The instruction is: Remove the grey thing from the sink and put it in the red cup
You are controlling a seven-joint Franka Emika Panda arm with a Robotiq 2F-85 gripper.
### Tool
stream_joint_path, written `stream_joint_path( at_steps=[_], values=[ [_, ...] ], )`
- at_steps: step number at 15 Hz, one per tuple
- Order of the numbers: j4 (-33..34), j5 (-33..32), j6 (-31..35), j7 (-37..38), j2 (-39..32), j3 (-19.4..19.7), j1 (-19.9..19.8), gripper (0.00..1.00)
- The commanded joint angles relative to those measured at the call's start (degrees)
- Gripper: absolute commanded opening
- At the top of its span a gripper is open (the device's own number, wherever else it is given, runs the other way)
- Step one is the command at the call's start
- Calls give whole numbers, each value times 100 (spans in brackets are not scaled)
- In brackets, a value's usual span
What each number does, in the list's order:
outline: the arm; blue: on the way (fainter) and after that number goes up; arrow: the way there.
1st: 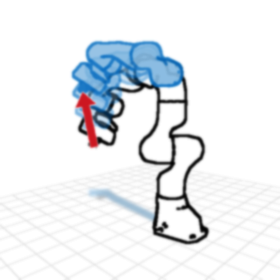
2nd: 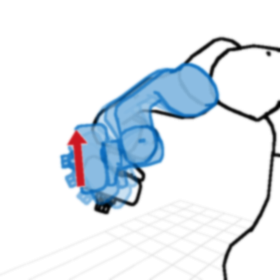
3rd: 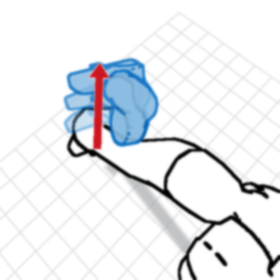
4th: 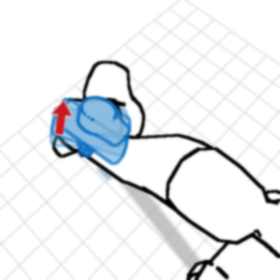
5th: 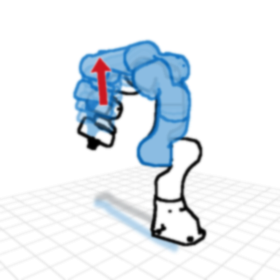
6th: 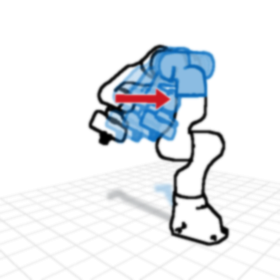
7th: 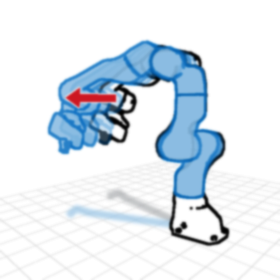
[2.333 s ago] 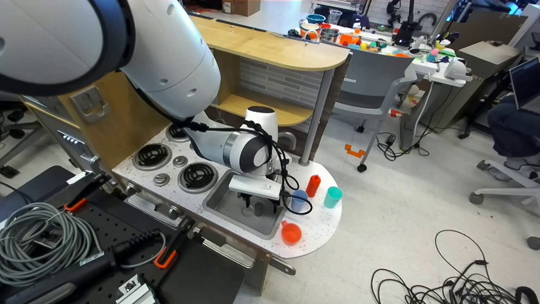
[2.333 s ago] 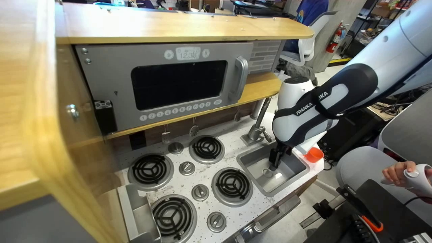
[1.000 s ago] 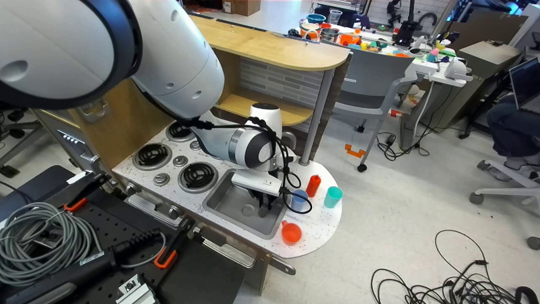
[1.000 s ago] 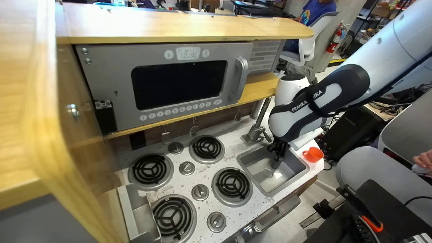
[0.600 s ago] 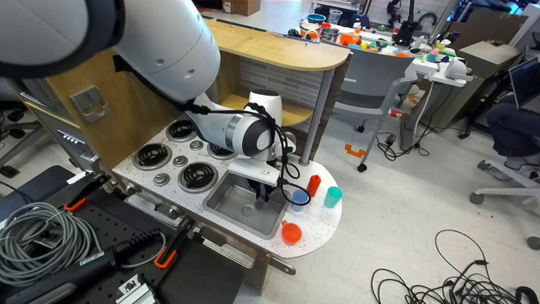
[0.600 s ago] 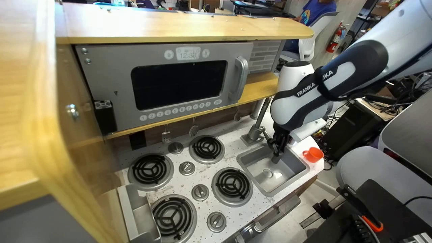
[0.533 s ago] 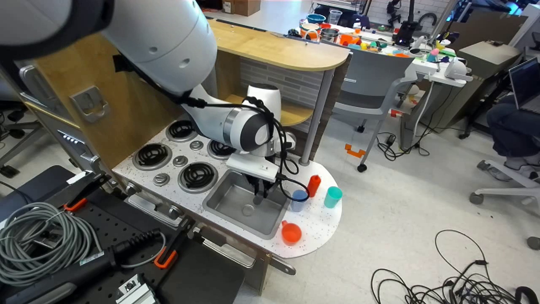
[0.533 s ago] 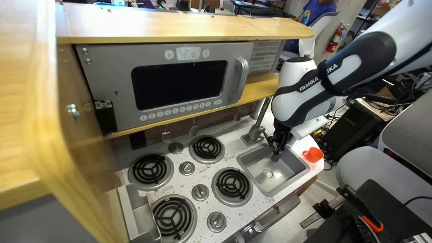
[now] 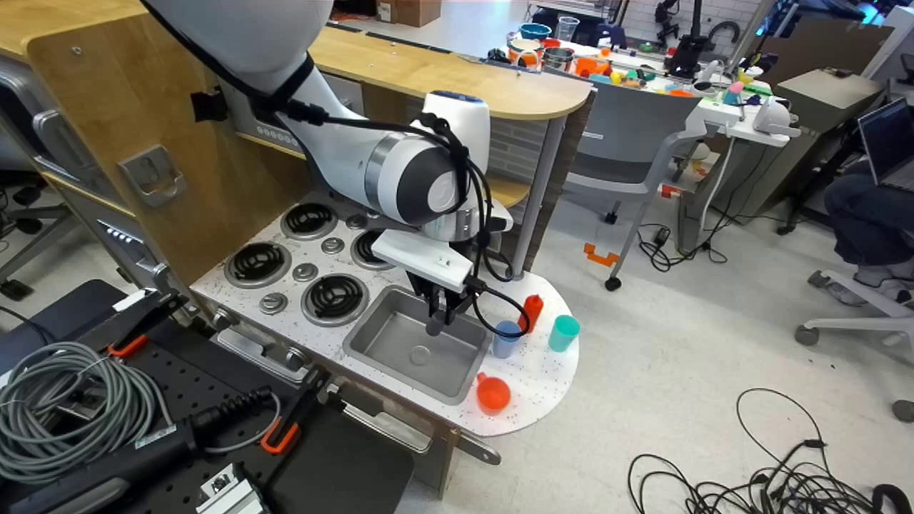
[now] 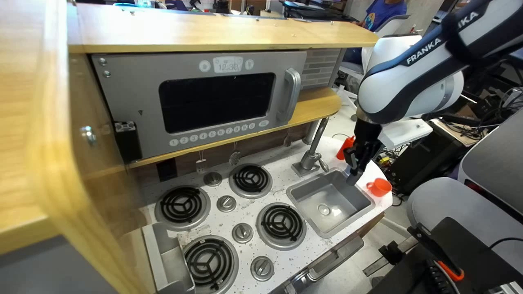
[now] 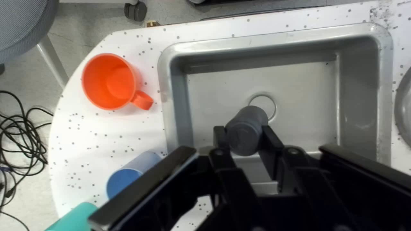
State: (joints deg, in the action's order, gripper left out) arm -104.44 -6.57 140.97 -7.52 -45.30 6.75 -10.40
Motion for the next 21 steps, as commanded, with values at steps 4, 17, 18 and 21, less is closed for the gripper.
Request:
stream_joint_path(
  at_steps=[4,17,18,21],
  values=[
    [-535,33,-39,314,763,411,-174,7],
    [-367,-6,354,619,353,854,-638,7],
    [-359,-6,431,629,298,855,-641,7],
    [-280,1,599,575,69,817,-658,7]
  ],
)
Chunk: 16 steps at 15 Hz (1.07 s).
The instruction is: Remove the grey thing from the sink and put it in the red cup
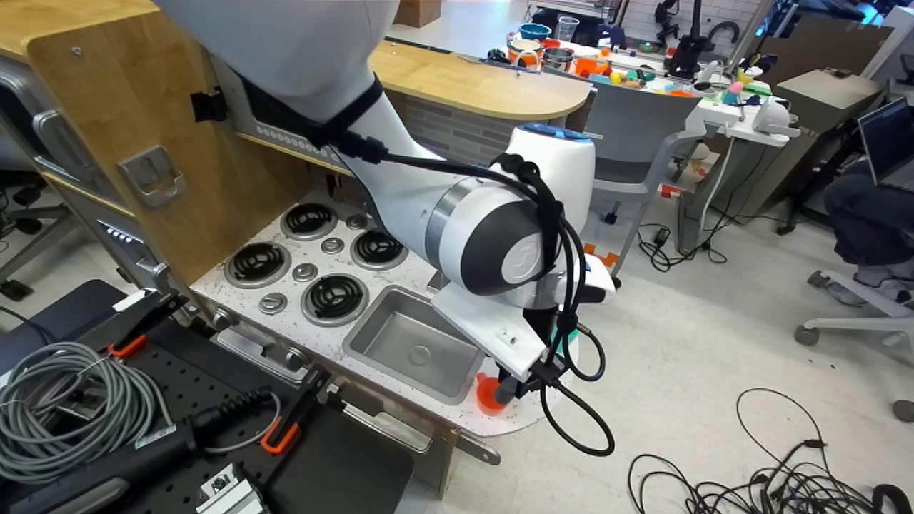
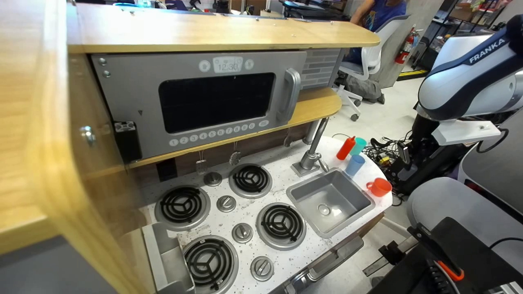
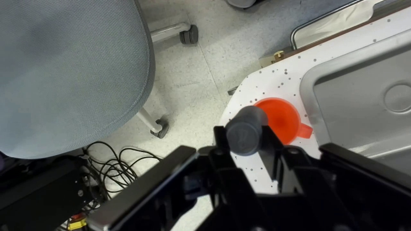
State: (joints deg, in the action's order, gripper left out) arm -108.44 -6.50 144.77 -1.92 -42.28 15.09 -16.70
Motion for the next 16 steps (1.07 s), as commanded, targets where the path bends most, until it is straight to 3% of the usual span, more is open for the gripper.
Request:
stream_joint_path(
  at_steps=[1,16],
  values=[
    [131,-3,265,11,-292,-23,-23,7],
    [435,56,273,-246,-604,-304,-55,7]
  ],
)
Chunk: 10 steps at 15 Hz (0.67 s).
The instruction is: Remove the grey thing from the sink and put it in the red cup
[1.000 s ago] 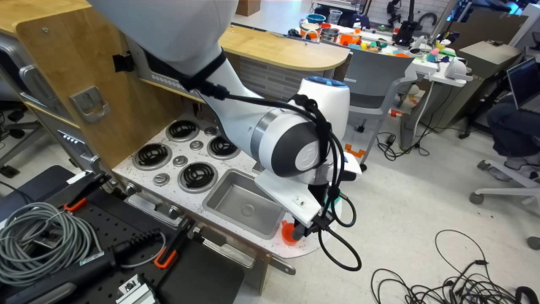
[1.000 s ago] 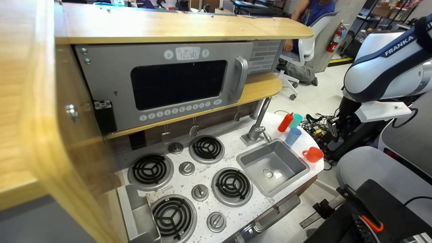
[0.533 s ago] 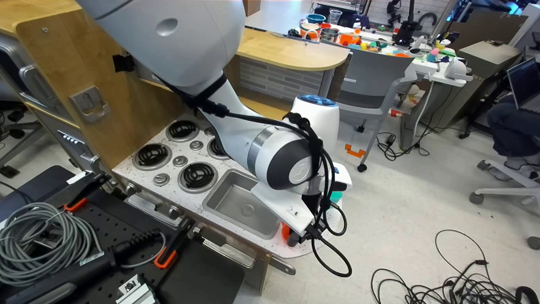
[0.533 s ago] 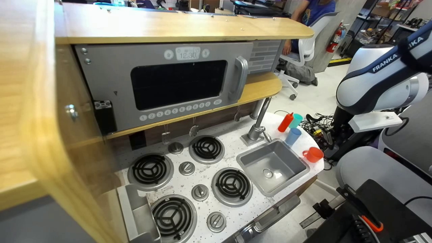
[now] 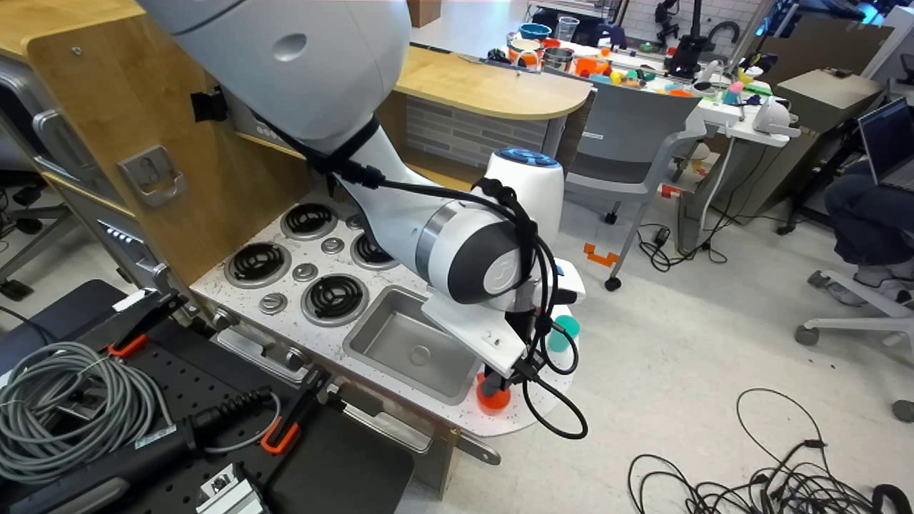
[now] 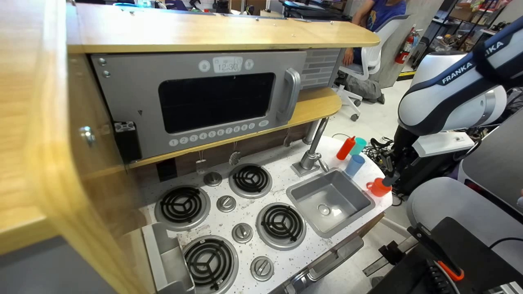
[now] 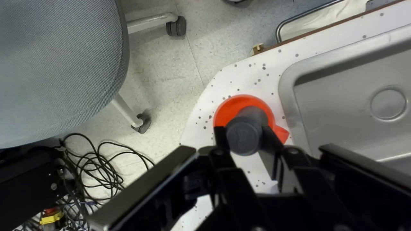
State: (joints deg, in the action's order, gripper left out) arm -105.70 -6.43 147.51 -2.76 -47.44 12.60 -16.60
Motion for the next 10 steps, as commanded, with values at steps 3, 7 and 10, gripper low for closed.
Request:
stream_joint_path(
  at_steps=[3,7,10],
  values=[
    [234,-17,31,-158,-180,6,-30,7],
    [384,-29,8,-174,-335,1,-4,7],
    [536,-27,-5,-142,-525,10,22,7]
  ],
)
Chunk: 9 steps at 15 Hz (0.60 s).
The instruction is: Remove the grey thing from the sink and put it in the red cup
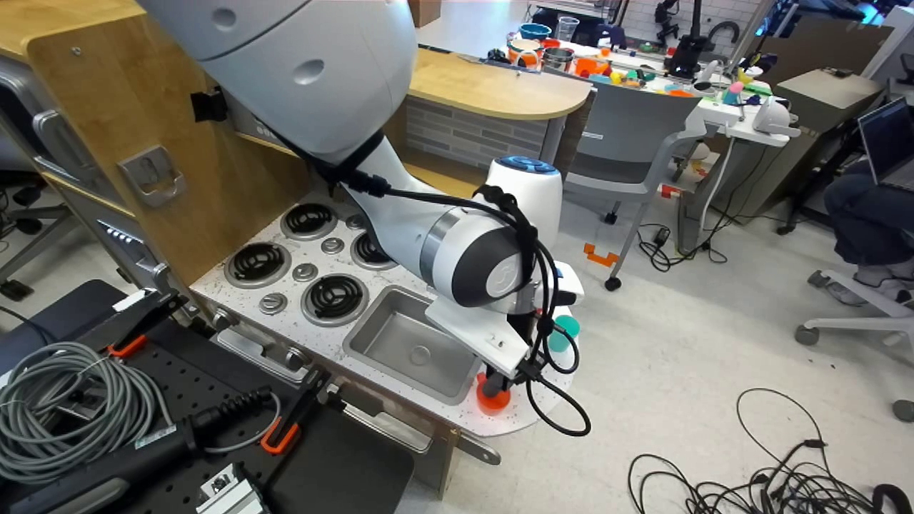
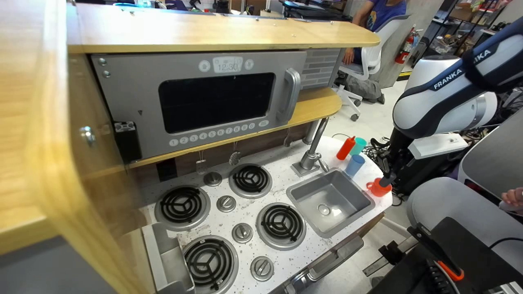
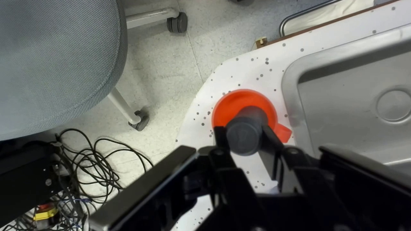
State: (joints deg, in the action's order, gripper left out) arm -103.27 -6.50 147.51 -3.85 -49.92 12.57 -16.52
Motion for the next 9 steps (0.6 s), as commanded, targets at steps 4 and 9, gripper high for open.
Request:
stream_joint_path(
  at_steps=[4,9],
  values=[
    [437,-30,-19,-15,-497,31,41,7],
    [529,-65,-68,17,-605,93,94,56]
  ],
)
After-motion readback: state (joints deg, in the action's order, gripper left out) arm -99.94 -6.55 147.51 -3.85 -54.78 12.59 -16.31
